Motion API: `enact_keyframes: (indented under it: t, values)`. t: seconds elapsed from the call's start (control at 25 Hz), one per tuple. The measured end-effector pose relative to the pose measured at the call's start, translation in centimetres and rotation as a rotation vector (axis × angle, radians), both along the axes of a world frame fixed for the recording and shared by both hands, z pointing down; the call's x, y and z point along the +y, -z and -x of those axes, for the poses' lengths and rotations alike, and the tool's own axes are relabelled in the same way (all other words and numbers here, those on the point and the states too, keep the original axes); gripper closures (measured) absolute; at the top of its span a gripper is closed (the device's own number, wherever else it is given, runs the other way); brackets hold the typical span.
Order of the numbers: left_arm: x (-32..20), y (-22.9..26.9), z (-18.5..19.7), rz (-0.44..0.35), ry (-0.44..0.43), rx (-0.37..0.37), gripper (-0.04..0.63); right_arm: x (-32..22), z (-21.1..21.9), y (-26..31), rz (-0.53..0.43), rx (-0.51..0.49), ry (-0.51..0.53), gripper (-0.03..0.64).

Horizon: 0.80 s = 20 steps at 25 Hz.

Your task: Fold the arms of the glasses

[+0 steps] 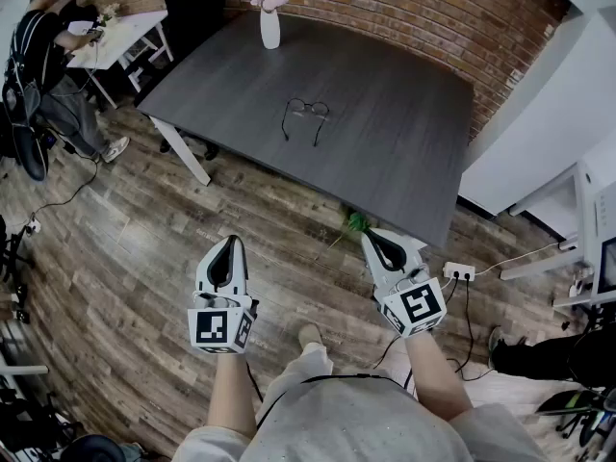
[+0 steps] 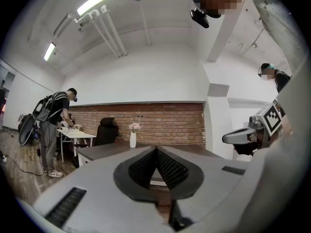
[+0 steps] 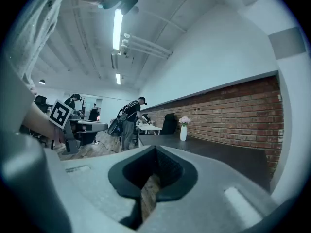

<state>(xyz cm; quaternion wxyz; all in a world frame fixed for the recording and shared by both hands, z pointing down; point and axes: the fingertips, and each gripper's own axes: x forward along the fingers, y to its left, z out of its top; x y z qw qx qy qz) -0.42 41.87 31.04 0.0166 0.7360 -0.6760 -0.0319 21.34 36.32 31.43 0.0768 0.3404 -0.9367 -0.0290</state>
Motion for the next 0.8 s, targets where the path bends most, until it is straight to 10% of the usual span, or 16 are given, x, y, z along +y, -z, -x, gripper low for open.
enact_keyframes:
  t: [0.8]
  values:
    - [-7.5,-0.5,3.0,-0.012,-0.051,0.025,0.597,-6.7,3.5,-0.7,0.010,-0.072,-0.011,0.615]
